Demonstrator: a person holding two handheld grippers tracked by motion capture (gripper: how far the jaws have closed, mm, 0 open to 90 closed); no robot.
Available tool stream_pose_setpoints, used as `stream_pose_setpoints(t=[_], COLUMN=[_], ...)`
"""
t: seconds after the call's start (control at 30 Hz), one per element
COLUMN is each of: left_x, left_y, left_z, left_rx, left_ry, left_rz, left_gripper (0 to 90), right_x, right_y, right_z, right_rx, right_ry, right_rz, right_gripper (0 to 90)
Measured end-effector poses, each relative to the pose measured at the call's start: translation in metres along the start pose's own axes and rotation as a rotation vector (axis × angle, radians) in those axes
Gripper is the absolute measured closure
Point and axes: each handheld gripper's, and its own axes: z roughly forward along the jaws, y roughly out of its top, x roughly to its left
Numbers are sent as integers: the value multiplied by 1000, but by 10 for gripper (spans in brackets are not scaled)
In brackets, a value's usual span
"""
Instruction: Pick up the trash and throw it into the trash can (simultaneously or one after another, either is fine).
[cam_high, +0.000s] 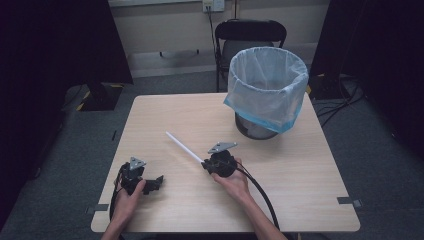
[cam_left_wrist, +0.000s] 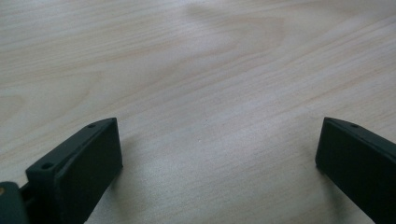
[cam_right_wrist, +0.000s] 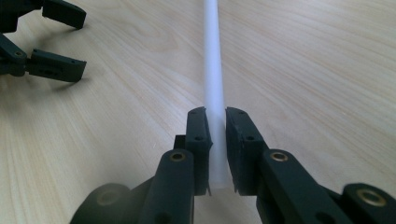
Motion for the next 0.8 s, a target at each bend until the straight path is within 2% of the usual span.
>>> stream_pose_setpoints(t=[0.13, 0.4, 0.5, 0.8], left_x=[0, 0, 0, 0], left_y=[0, 0, 0, 0], left_z=[0, 0, 0, 0], left_rx=[3, 0, 3, 3], left_ry=[1, 0, 1, 1], left_rz=[4, 1, 4, 4], left_gripper=[0, 0, 0, 0], right_x=[-1, -1, -1, 1], right_y=[3, 11, 15, 25], right_z=[-3, -15, -19, -29], right_rx=[-9, -53, -64, -110], right_ry=[6, 18, 28, 35], right_rz=[19, 17, -8, -16], right_gripper=[805, 805, 805, 807])
